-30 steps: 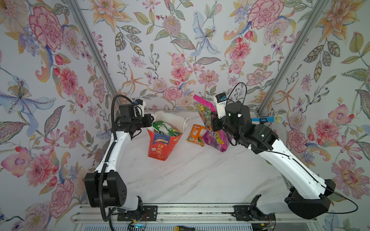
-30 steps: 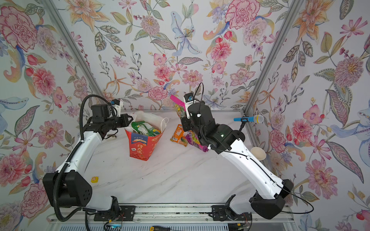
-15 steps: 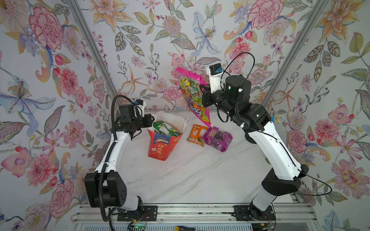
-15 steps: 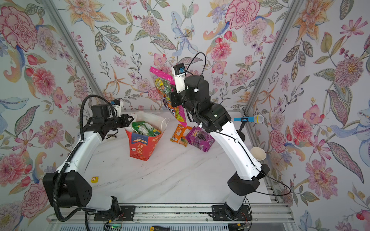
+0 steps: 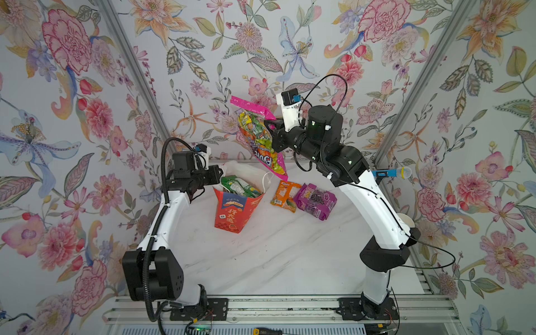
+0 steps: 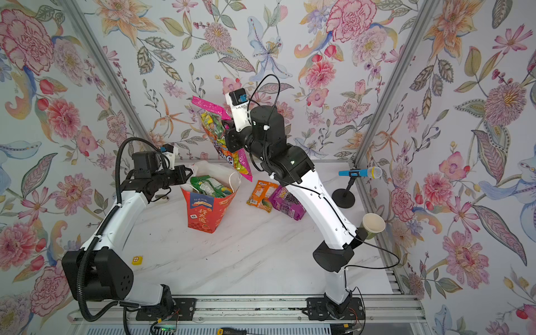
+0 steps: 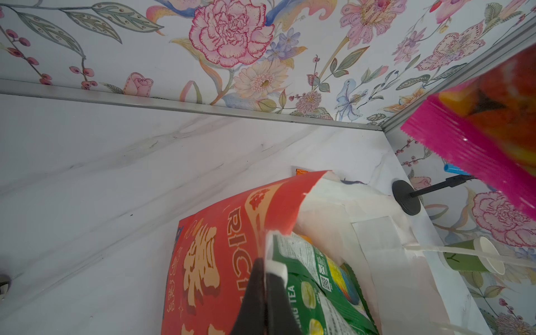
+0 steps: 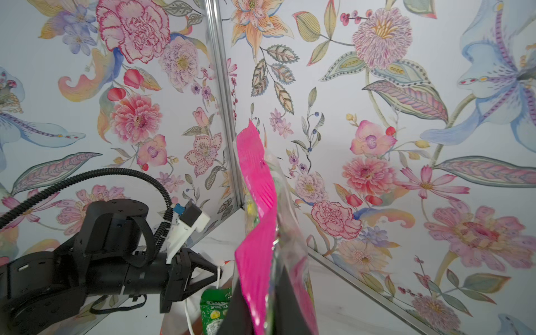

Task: Place the snacks into the paper bag
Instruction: Place the snack in the paper bag.

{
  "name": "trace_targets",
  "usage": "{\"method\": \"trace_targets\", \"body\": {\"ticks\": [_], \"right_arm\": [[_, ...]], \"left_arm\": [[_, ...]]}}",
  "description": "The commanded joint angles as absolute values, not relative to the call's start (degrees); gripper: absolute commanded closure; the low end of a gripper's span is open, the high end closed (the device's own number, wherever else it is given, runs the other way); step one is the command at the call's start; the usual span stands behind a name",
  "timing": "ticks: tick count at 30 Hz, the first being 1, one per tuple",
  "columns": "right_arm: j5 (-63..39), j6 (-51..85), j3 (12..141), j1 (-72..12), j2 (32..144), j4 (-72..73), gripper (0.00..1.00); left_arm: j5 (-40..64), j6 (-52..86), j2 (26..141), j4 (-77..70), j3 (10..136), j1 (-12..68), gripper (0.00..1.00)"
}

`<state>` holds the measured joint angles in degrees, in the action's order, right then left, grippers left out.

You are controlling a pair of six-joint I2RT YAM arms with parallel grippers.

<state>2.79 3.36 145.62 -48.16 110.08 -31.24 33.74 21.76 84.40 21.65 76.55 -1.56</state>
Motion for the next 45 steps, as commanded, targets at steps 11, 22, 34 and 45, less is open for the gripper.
{"method": "trace_targets", "body": {"ticks": [11,22,34,45], "right_arm": [[-1.0,7.4,152.3,-51.3,113.4,-6.3,1.00],[-0.7,7.4,152.8,-52.7,113.8,-11.3,1.00],[-2.7,9.3,150.6,-52.9,114.4,-15.3,1.00],[-4.8,11.9,147.8,-53.1,115.3,-16.7,1.00]], "left_arm": [[28.3,19.2,82.0,24.4,79.2,-2.0,1.00],[28.4,19.3,81.4,24.1,79.2,-1.9,1.00],[28.4,19.3,81.3,23.9,78.9,-1.9,1.00],[28.6,19.3,81.4,23.7,78.8,-1.9,1.00]]}}
